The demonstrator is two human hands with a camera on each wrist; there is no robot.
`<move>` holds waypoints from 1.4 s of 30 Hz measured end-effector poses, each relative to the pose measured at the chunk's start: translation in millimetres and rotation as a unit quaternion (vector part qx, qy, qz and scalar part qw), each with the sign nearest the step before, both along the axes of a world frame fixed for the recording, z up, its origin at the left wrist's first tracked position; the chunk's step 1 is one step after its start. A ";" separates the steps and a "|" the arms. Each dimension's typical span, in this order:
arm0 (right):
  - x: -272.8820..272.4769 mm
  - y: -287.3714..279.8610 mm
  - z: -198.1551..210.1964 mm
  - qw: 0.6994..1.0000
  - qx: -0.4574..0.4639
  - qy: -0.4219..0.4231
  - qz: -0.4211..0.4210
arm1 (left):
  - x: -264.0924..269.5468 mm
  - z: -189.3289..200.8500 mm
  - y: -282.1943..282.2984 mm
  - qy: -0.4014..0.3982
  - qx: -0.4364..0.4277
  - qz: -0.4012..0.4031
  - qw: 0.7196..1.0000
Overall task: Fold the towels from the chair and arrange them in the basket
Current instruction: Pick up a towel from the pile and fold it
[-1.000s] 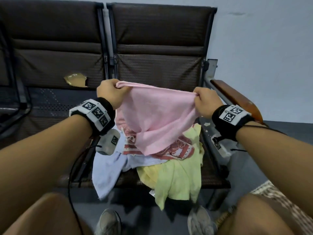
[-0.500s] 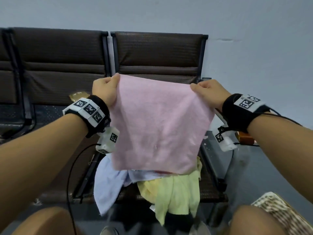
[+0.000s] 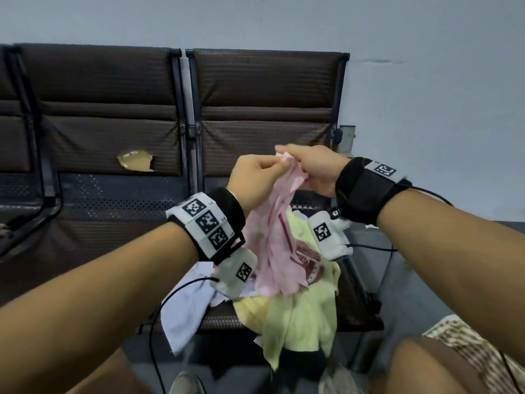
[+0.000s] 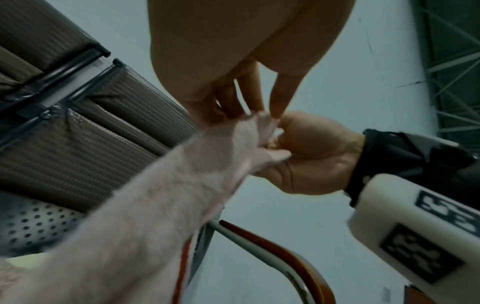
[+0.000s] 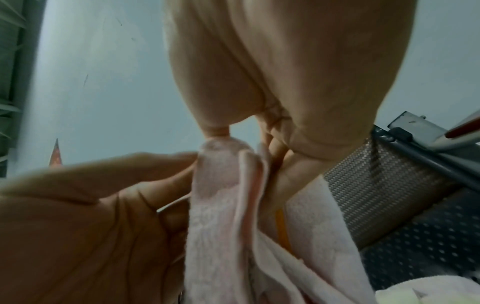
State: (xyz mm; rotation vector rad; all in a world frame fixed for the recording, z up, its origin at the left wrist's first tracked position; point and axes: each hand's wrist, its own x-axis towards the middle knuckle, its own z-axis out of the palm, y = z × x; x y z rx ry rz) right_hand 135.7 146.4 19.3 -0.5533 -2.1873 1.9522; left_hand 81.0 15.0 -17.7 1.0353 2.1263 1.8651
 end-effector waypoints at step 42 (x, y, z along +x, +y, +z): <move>16.1 60.2 -170.0 0.935 0.178 -0.254 0.174 | -53.5 -128.5 -42.5 -0.254 -0.358 -0.140 0.888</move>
